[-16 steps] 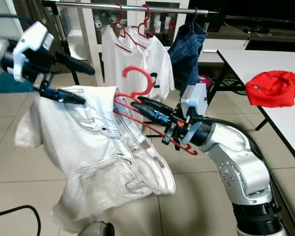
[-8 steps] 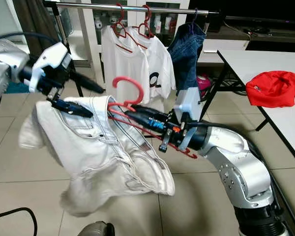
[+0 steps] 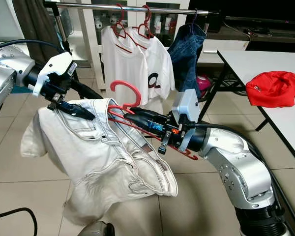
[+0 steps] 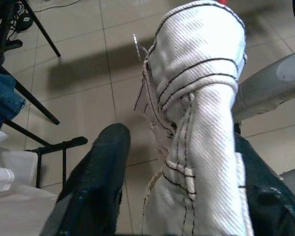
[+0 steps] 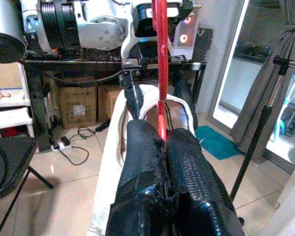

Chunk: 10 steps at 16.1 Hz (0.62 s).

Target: Hang hanger

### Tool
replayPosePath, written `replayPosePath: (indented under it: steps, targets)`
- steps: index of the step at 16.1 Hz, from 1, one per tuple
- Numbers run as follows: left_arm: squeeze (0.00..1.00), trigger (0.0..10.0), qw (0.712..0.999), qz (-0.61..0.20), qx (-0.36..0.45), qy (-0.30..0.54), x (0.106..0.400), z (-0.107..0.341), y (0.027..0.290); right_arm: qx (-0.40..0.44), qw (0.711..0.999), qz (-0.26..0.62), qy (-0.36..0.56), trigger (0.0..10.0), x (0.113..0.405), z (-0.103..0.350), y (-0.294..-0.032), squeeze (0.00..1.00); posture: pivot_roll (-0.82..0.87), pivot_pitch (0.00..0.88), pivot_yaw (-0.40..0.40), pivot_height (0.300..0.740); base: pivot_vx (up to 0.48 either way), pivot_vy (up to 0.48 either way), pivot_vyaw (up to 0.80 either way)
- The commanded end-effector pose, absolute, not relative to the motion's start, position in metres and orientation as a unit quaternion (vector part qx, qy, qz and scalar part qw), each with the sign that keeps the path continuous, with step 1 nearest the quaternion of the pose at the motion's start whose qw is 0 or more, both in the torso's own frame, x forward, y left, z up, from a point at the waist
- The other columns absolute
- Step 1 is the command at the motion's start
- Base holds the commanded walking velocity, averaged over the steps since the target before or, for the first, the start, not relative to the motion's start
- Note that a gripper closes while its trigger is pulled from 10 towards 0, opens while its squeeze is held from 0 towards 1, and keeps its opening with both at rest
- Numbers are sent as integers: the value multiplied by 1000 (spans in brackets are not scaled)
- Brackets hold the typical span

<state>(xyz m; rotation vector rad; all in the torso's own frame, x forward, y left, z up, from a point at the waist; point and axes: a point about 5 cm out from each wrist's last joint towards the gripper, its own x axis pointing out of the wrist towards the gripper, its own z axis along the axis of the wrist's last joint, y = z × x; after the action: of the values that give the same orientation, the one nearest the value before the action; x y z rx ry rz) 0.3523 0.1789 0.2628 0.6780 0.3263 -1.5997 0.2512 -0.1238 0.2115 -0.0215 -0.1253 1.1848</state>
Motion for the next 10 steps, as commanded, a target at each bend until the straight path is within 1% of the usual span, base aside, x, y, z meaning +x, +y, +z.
replayPosePath:
  steps: [1,10]
  targets:
    - [0,0,629,-701,301,149,352,257,179,-23,811,575,-102,10000,248,229,-118,0,3,0,19,740,0,0,0]
    - [0,0,625,-700,302,167,349,250,182,-30,812,575,-98,10000,250,229,-119,0,2,0,15,740,0,0,0]
